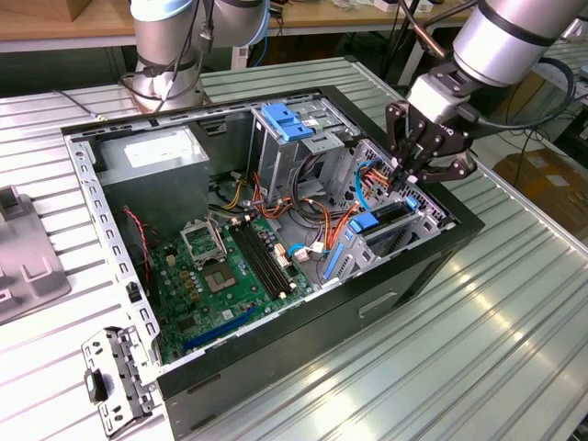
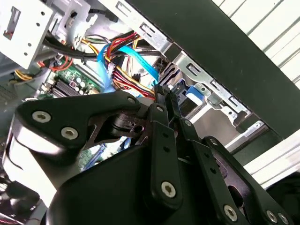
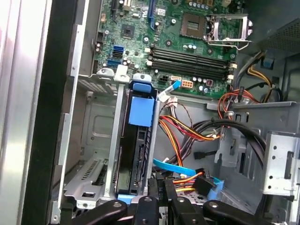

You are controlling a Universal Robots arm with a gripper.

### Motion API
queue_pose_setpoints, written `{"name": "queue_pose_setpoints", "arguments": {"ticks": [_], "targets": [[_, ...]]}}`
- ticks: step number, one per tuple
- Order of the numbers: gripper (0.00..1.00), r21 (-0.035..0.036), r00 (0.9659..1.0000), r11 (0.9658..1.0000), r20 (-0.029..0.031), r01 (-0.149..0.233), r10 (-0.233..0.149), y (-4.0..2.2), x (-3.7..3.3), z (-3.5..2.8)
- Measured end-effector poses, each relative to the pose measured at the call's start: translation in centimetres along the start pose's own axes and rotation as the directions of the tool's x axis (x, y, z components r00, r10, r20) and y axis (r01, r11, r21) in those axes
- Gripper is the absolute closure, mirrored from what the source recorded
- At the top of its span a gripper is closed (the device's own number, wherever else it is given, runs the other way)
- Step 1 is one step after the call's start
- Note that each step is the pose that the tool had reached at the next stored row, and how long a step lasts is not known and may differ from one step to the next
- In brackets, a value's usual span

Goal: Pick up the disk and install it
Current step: 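Insert the first disk wire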

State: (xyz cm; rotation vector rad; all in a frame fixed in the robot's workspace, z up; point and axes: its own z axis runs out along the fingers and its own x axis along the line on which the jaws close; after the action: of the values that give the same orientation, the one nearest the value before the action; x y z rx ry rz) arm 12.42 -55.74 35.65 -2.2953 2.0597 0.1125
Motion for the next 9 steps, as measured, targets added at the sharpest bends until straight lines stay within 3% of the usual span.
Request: {"name": "queue_pose_setpoints", "arguments": {"ticks": [3,4,9], "targets": [[0.83,0.0043,0.9989,0.9989,0.0003,-0.047,0.047,0.00,0.01,0.06],[0.83,0.0068,0.9972,0.9972,0.0008,-0.074,0.074,0.00,0.01,0.10],[0.83,0.0125,0.9905,0.9904,0.0019,-0.137,0.137,0.00,0.02,0.18]]}}
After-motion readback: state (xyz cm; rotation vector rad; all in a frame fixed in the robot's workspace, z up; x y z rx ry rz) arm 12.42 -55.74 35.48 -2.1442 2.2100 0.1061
